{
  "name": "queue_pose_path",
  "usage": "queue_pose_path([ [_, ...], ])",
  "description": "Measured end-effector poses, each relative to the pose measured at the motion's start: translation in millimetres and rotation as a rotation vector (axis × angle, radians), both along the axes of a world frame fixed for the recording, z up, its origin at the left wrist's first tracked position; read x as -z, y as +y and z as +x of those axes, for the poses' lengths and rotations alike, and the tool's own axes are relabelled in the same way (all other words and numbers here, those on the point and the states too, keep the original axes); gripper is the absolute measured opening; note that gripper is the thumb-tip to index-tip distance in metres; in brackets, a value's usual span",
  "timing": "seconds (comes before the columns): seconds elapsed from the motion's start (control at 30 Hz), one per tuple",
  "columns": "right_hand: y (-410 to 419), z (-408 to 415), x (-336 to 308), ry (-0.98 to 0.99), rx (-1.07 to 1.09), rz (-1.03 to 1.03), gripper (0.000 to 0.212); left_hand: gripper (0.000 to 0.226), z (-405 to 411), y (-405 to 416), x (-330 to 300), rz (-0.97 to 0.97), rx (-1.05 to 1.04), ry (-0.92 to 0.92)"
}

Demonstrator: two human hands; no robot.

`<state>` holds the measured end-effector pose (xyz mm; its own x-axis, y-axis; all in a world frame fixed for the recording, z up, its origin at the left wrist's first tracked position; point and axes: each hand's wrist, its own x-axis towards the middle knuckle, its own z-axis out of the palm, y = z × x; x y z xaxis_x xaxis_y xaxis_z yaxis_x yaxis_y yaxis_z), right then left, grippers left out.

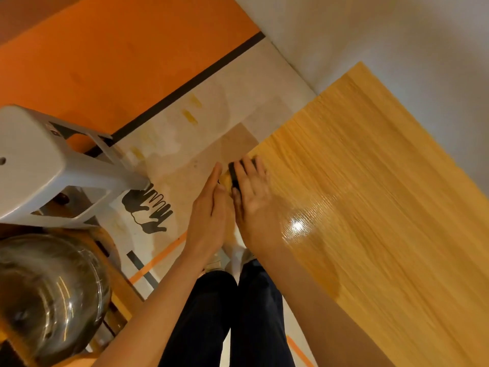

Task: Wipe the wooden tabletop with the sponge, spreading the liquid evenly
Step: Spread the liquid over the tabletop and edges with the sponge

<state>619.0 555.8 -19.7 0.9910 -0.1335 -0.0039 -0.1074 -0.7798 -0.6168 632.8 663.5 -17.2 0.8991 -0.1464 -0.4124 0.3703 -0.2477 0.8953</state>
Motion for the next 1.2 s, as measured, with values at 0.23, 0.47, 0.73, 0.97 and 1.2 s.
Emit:
queue_pose_path([
  [0.23, -30, -73, -6, 0.020, 0.501, 0.153, 0.048, 0.048, 3, 8, -4, 0.083, 0.100, -0.008],
  [0.47, 12, -53, -25, 0.109, 0.746, 0.301, 0.065, 0.050, 6, 1, -19, 0.234, 0.183, -0.071],
  [0.73, -11, -102, -39, 0.212, 0.494, -0.072, 0.070, 0.044, -27, -34, -37, 0.275, 0.620, -0.317],
  [0.97, -49, -117, -59, 0.287, 0.293, 0.081, 0.058, 0.045, -37, -51, -42, 0.422, 0.756, -0.377],
  [1.2, -72, -133, -79, 0.499, 0.030, -0.022, 0.061, 0.048, -56, -57, -54, 0.533, 0.780, -0.431],
])
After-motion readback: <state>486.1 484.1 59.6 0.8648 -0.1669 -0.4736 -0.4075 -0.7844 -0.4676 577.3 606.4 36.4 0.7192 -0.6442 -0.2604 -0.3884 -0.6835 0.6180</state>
